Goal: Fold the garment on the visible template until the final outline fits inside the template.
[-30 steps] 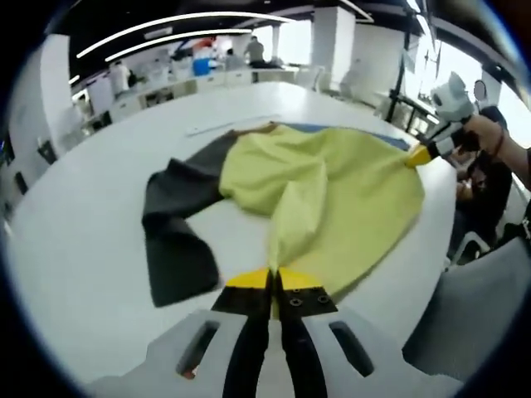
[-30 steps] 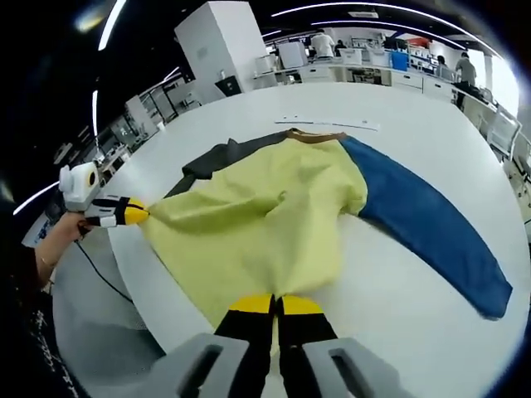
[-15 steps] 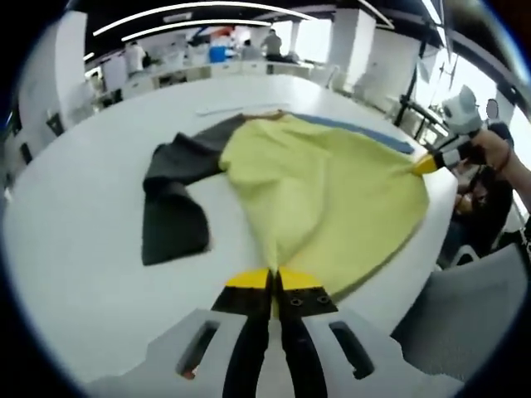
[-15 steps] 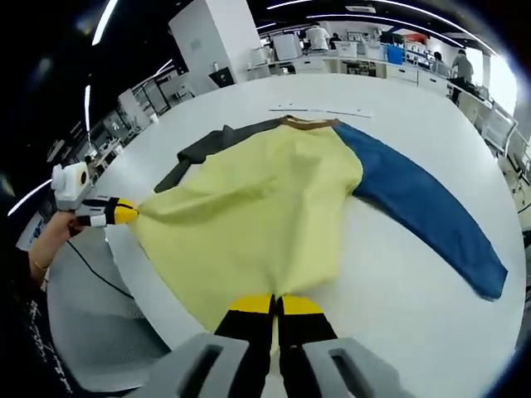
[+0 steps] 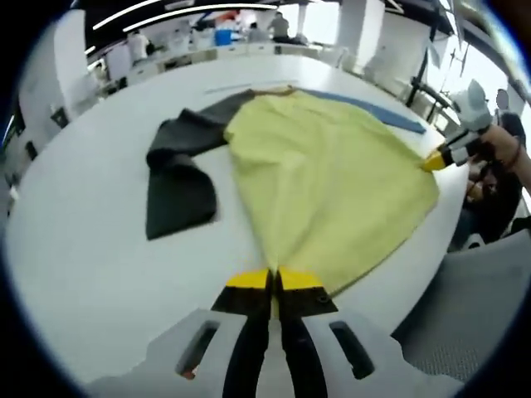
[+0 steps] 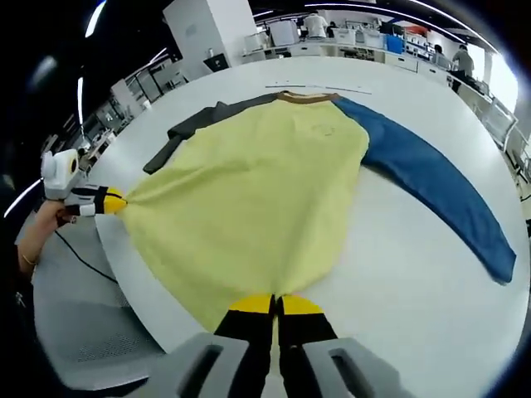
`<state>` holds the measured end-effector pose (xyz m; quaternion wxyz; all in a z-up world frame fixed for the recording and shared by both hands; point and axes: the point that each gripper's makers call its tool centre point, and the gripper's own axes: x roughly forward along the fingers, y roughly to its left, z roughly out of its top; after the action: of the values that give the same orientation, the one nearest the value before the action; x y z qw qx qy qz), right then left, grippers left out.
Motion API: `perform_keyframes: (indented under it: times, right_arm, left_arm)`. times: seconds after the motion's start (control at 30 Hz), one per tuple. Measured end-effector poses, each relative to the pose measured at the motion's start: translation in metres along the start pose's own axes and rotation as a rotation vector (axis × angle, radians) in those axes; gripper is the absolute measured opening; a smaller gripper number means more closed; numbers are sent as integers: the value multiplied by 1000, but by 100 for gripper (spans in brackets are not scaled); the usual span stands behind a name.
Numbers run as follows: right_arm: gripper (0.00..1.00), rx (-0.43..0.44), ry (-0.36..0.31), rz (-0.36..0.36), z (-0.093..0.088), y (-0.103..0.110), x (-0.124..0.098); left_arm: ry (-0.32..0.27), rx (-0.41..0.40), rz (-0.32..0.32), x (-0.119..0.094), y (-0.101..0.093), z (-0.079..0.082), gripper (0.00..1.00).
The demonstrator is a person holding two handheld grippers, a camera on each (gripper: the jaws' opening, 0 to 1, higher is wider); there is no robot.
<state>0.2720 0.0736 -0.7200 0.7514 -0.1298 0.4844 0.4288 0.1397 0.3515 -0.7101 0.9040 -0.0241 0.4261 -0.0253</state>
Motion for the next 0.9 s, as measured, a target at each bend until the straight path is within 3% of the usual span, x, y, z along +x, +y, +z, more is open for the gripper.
perform_keyframes:
  times: [0.37, 0.5, 0.9]
  right_arm:
    - [0, 28, -10, 10, 1, 2, -3]
    - [0, 48, -44, 49, 13, 13, -10]
    - [0, -11, -78, 109, 51, 41, -11]
  left_arm:
    - [27, -3, 3, 4, -2, -7, 0]
    - [30, 0, 7, 4, -1, -7, 0]
    - [24, -2, 11, 3, -1, -5, 0]
